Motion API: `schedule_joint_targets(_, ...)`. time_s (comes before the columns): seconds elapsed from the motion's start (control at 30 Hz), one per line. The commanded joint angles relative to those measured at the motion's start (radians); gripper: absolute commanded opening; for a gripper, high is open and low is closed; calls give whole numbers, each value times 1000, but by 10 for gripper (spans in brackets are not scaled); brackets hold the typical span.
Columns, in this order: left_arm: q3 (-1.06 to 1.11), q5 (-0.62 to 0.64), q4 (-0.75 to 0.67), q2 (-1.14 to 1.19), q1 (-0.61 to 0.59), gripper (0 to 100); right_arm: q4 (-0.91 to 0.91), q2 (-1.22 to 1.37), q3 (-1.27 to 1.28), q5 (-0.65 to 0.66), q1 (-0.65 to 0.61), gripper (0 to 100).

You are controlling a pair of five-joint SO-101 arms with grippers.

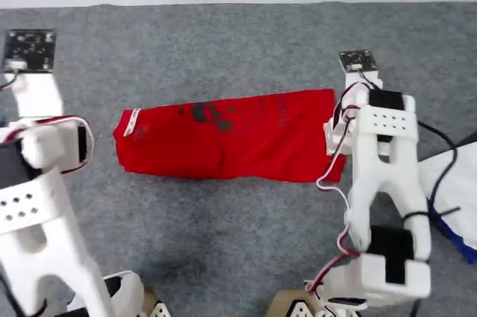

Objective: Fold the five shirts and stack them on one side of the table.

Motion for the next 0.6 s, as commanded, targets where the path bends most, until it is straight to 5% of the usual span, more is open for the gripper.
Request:
schedule_joint_targets(0.0,-2,-61,23,-35,-34,4,-35,61,-118,-18,-7,197)
schedule_joint_targets(0.57,-2,-63,23,-31,-74,3,-24,444,-381,-21,-35,194)
